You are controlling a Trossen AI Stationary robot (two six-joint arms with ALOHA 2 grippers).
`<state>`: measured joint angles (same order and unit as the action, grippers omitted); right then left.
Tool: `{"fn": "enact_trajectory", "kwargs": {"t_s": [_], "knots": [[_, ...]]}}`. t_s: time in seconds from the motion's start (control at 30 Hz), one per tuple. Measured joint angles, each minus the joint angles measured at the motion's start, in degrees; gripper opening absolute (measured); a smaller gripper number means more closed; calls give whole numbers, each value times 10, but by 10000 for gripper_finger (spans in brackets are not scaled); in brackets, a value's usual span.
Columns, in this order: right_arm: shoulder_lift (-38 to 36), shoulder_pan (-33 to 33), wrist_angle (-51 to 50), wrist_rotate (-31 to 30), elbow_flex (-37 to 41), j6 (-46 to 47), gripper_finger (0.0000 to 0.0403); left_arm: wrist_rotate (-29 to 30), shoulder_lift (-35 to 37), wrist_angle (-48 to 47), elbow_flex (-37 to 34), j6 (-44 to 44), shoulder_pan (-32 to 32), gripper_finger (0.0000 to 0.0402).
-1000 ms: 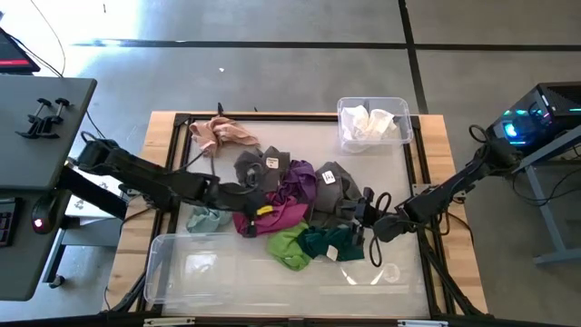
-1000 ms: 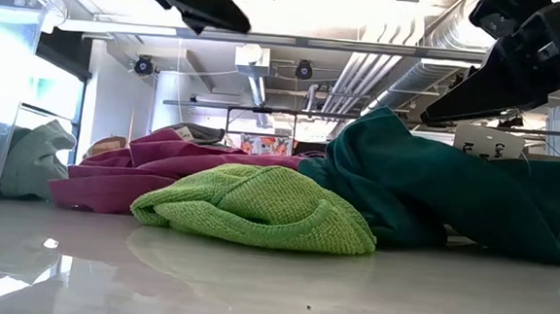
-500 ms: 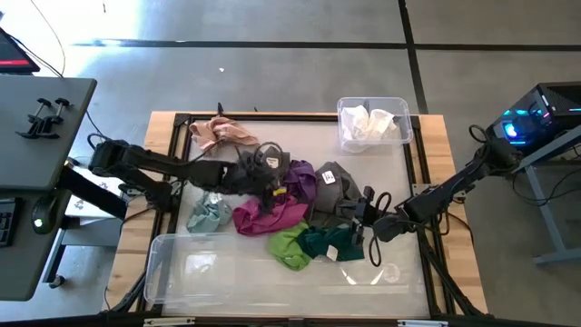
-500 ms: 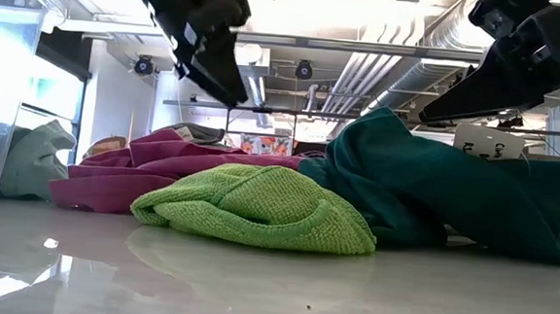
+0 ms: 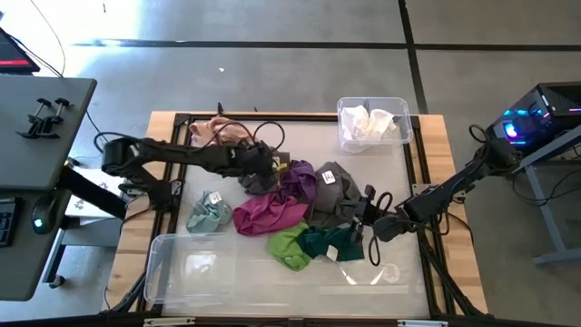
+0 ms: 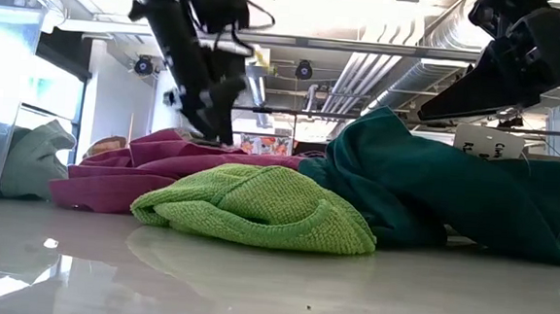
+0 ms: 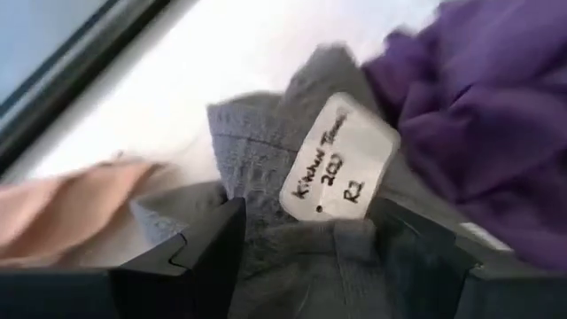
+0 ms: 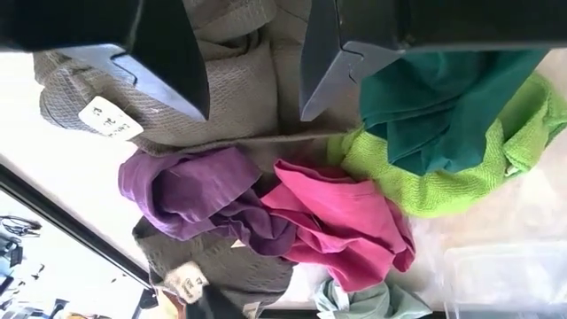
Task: Sort towels by color in basket
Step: Put the gray towel into the bottom transparent bin
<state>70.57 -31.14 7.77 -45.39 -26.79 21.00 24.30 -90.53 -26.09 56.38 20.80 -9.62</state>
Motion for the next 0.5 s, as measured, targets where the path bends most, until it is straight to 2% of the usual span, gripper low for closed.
{"fn": "enact_trajectory", "kwargs": {"t_s": [0.17, 0.27, 0.37, 0.5], "knots": [[0, 0, 1, 0, 0, 2, 169, -60, -63, 7, 0, 1, -12, 232], [0, 0, 1, 0, 0, 0, 169, -71, -93, 11, 2, -4, -14, 221], [0, 0, 1, -1, 0, 0, 169, -75, -116, 11, 3, -39, -13, 189], [0, 0, 1, -1, 0, 0, 169, -79, -125, 14, 3, -66, -13, 113]]}}
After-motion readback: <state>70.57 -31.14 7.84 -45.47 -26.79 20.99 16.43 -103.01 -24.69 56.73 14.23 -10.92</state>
